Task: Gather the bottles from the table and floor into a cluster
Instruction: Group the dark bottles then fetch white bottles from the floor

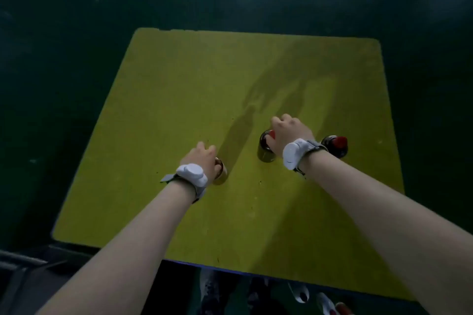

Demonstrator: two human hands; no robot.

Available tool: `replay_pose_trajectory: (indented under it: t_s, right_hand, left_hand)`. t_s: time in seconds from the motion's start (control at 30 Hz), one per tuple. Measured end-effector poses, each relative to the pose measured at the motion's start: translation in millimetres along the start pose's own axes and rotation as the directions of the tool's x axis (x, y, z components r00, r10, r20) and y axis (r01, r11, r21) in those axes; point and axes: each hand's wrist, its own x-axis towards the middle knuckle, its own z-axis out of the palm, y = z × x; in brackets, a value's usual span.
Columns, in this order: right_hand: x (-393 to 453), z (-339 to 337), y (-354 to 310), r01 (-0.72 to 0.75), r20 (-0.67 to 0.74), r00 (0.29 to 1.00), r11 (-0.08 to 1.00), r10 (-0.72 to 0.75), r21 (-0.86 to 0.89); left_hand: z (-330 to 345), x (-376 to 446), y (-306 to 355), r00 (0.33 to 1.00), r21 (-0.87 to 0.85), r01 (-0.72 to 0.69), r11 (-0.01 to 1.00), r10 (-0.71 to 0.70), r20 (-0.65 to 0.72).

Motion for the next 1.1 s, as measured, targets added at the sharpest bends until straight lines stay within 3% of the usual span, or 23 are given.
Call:
replay_pose_trajectory:
  t_s: [0.13, 0.3, 0.43, 0.73, 1.1]
  right_hand:
    - [23, 24, -2, -0.027, 0.116, 0.993, 0.998, 0.034, -0.061]
    - [32, 27, -7, -0.11, 0.079, 0.99, 0.991, 0.116, -0.077]
    - [34, 23, -11, -0.175, 0.145, 0.974, 0.985, 0.175, -0.015]
    - [17, 23, -44, -0.084, 0.14, 0.987, 0.996, 0.081, 0.018]
    - [12, 48, -106, 0.028, 0.145, 0.989, 0.996, -0.041, 0.087]
  left_hand:
    - [21, 16, -8, 0.998, 0.013, 0.05, 0.999, -0.05, 0.028]
    - [14, 22, -7, 0.993, 0.045, 0.111, 0.993, -0.112, 0.038]
    - [8, 23, -10, 0.993, 0.04, 0.112, 0.993, -0.114, 0.039]
    - [-20, 35, -22, 0.997, 0.101, 0.077, 0.992, -0.076, -0.009]
    - [-5, 33, -35, 0.999, 0.066, 0.005, 0.998, -0.002, -0.041]
